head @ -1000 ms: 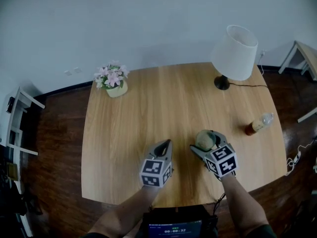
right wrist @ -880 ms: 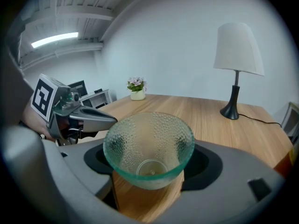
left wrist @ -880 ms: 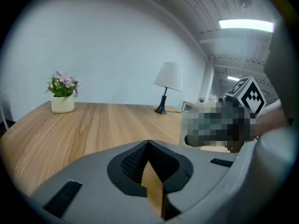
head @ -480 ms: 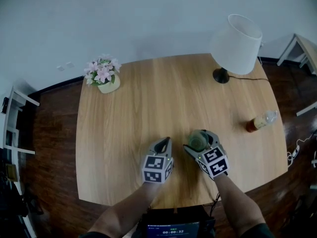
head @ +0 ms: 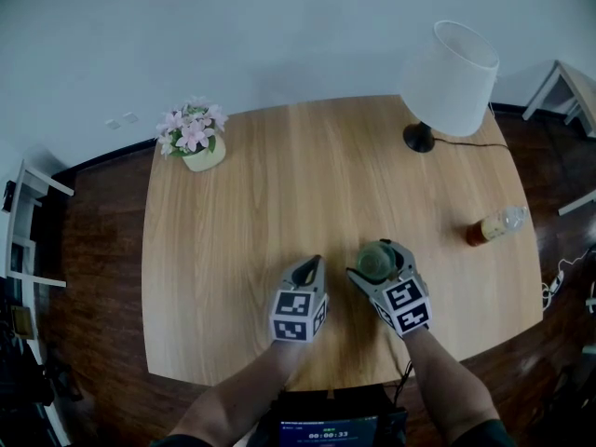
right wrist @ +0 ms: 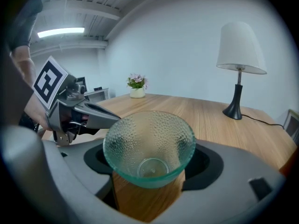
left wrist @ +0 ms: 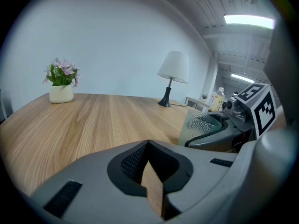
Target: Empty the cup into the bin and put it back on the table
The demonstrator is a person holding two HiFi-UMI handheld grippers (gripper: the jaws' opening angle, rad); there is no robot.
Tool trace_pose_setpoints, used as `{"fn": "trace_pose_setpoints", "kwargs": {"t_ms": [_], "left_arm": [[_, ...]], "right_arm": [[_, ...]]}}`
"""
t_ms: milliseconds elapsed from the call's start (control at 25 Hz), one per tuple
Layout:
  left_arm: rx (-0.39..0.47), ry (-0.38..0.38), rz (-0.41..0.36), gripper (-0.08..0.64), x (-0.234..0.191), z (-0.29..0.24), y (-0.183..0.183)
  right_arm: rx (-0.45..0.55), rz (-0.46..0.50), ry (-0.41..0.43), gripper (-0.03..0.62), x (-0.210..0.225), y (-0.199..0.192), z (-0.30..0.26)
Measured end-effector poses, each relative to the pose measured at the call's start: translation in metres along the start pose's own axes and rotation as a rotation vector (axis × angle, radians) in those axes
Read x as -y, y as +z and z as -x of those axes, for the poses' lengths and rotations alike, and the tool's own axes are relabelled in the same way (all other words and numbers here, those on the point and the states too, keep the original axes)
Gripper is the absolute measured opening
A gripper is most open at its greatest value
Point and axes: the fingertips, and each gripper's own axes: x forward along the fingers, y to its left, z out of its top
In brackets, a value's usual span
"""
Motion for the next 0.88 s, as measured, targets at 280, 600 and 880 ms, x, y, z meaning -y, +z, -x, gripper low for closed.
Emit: {"fn": "trace_pose_setpoints", "kwargs": {"t_ms": [280,600,880], "left_arm": [[0.035,0.002,0.002,-0.008,0.004,0.007,0.011],[0.068,0.012,-0.009,-0.008,0.006,0.019,0.02],[0.112,-0.002,-0.029,-0.008,0.017,0.04,0.034]], "right_arm": [[-0.018,0.024,-0.016,0.41,-0.002,-0.005,0.004],[0.01,0.01,0.006,0.479,-0.006,0.001,0.008],[0.045,-0.012,-0.032,0.479,-0.003,0.012,0.032]]}}
